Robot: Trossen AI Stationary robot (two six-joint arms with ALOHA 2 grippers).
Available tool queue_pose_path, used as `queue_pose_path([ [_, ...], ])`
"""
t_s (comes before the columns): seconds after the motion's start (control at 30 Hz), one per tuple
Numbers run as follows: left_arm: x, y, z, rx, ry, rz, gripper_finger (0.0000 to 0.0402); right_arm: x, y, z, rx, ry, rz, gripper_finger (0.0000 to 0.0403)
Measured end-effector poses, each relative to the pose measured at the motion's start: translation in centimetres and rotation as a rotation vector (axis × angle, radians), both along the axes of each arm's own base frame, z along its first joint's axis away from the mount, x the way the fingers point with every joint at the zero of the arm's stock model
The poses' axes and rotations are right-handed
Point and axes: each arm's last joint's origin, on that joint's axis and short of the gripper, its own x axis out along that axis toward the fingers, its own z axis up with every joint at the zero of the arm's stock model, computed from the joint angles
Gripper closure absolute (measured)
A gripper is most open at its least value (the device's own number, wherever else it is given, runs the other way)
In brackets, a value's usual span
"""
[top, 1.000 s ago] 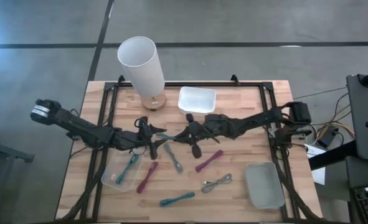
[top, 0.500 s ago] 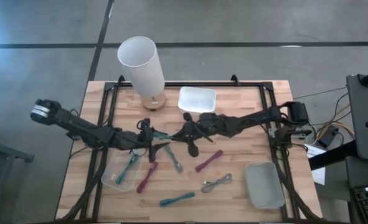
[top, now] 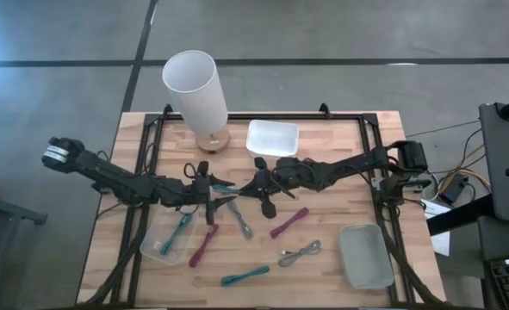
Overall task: Pick & Place USB Port
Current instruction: Put the top blue black charger cable into the transparent bin
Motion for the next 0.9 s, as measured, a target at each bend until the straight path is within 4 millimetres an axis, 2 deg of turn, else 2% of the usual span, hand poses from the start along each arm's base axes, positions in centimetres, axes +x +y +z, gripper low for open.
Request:
queue_pose_path([
  [0.1,0.0,-0.01,-0.02,-0.002,0.002,-0.004,0.0241,0.0,0.0,0.0,0.0,0.0,0.0,0.038],
  [0.37,0.1,-0.04,-0.34,-0.022,0.02,-0.003,0.0369,-0.01,0.0,-0.04,0.002,0.003,0.001,0.038],
  [0.53,0.1,-0.05,-0.39,-0.022,0.024,-0.006,0.0376,-0.05,0.0,-0.16,-0.022,0.013,0.007,0.0364],
  [0.73,0.1,-0.05,-0.42,-0.023,0.027,-0.005,0.0364,-0.07,0.0,-0.25,-0.039,0.019,0.01,0.0313],
  [0.9,0.2,-0.06,-0.11,-0.034,0.032,0.003,0.0383,-0.07,0.0,-0.25,-0.039,0.02,0.01,0.0277],
])
